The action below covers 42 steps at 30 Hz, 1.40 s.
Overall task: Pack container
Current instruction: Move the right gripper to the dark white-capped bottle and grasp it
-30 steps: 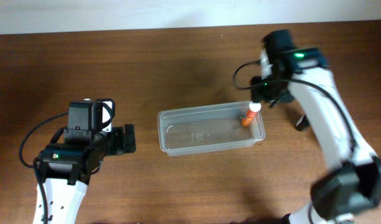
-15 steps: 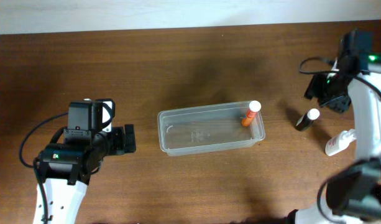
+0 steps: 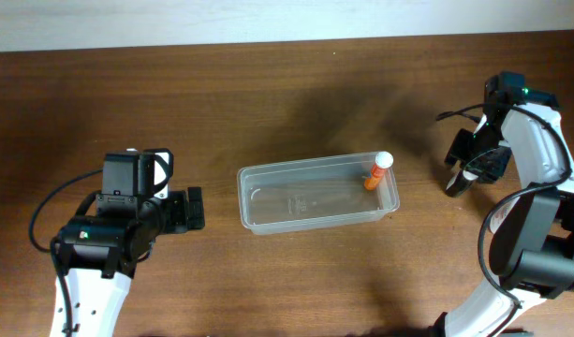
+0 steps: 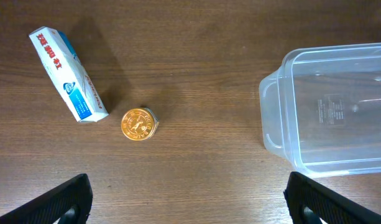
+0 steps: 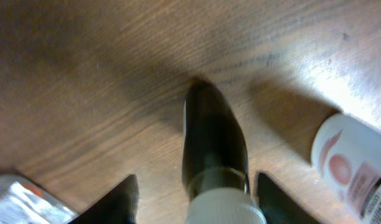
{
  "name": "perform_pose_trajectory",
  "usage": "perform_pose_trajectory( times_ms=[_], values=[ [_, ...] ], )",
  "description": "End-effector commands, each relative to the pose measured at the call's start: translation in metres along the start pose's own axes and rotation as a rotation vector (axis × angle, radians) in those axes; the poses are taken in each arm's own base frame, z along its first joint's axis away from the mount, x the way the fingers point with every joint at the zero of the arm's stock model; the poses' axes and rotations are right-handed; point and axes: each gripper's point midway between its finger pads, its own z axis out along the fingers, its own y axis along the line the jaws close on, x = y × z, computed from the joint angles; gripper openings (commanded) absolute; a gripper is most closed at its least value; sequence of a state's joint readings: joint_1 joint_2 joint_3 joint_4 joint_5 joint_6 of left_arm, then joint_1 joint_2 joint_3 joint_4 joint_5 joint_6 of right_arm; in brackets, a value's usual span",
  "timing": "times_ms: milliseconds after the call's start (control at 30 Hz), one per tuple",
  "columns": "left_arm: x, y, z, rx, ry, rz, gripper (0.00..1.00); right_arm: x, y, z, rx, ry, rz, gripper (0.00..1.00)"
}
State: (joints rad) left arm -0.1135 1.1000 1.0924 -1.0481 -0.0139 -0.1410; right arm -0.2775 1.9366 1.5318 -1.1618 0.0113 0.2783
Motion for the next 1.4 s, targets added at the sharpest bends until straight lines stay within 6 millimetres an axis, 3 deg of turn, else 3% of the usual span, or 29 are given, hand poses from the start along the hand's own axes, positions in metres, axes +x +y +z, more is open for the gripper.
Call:
perform_pose_trajectory(
  times_ms=[0,133,367,567,767,867,967,1067,1200,1367],
  values=[
    [-0.006,-0.001,-0.005,0.011,-0.017,0.011,0.99,0.000,-0.002,0.002,0.002,0.003,0.014,0.39],
    [-0.006,-0.001,-0.005,0.011,-0.017,0.011,0.99,0.000,-0.002,0.002,0.002,0.005,0.014,0.27],
    [-0.006,-0.001,-0.005,0.011,-0.018,0.011,0.99,0.005,-0.002,-0.013,-0.001,-0.006,-0.010,0.27],
    [-0.006,-0.001,-0.005,0.011,-0.018,0.011,0.99,0.028,0.014,-0.070,-0.083,-0.046,-0.116,0.27],
    [-0.006,-0.001,-0.005,0.011,-0.018,0.011,0.99,0.082,0.036,-0.136,-0.153,-0.141,-0.316,0.27],
    [-0.006,-0.001,-0.005,0.011,-0.018,0.011,0.99,0.108,0.047,-0.158,-0.160,-0.193,-0.401,0.27],
    [-0.006,-0.001,-0.005,0.011,-0.018,0.011,0.99,0.118,0.052,-0.170,-0.130,-0.249,-0.445,0.28],
    [-0.006,-0.001,-0.005,0.011,-0.018,0.011,0.99,0.113,0.046,-0.172,-0.072,-0.284,-0.402,0.32],
    [-0.006,-0.001,-0.005,0.011,-0.018,0.011,0.99,0.090,0.036,-0.169,-0.042,-0.319,-0.337,0.40],
    [-0.006,-0.001,-0.005,0.011,-0.018,0.011,0.99,0.057,0.014,-0.149,-0.021,-0.291,-0.200,0.45]
  ],
)
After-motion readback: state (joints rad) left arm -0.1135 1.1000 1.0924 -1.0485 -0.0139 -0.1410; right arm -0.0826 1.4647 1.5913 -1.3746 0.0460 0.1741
